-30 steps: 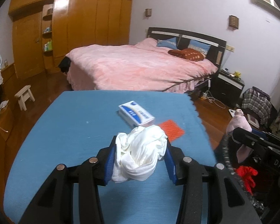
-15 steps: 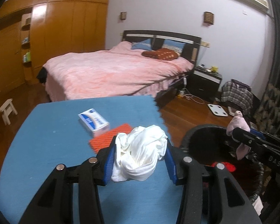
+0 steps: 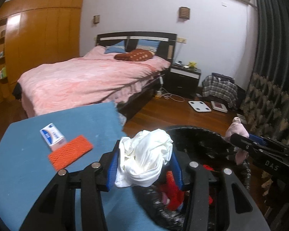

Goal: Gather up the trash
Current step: 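Carry pink sock and white cloth over the bin and open both tools, then move both tools back over the orange foam net and box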

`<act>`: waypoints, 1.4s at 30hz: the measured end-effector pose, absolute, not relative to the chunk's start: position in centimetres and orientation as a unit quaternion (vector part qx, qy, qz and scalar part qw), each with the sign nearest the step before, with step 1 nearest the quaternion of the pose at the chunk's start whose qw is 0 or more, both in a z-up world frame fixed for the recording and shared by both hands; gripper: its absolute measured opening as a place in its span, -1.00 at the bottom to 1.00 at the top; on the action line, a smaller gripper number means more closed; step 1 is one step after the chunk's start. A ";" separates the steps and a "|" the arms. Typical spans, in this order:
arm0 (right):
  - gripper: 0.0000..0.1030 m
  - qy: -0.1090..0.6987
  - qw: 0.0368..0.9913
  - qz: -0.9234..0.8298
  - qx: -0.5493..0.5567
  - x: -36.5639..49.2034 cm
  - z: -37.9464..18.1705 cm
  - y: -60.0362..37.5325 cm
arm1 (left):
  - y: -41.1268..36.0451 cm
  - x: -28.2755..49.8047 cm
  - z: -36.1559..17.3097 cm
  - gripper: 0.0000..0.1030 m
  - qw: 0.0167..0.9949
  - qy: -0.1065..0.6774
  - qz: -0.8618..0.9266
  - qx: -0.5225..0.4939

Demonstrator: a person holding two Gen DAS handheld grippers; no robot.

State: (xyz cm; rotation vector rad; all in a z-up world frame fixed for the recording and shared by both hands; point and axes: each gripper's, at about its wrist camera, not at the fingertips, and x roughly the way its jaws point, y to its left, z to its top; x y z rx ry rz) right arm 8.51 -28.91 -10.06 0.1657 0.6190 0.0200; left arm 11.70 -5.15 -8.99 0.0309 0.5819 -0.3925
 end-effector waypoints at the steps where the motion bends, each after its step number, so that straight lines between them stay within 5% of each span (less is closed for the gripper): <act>1: -0.24 0.304 0.949 0.004 0.083 8.4 -10.2 -29.4 | -5.8 11.7 -9.1 -0.09 0.938 0.285 -0.198 0.018; 19: -0.24 0.316 0.943 -0.034 0.095 7.6 -12.3 -33.4 | -13.2 13.0 -11.3 -0.08 0.918 0.301 -0.252 0.045; 22: -0.17 0.318 0.943 -0.042 0.092 7.6 -12.4 -33.6 | -13.7 13.2 -11.6 0.05 0.911 0.310 -0.270 0.043; 25: 0.13 0.314 0.944 -0.047 0.092 7.6 -12.4 -33.8 | -13.5 13.6 -11.5 0.34 0.907 0.314 -0.278 0.036; 33: 0.72 0.301 0.947 -0.068 0.088 7.2 -11.8 -34.1 | -10.4 13.4 -11.2 0.59 0.919 0.306 -0.246 0.034; 42: 0.86 0.310 0.946 -0.045 0.085 8.1 -11.5 -31.9 | -3.1 13.1 -10.0 0.84 0.941 0.295 -0.163 0.019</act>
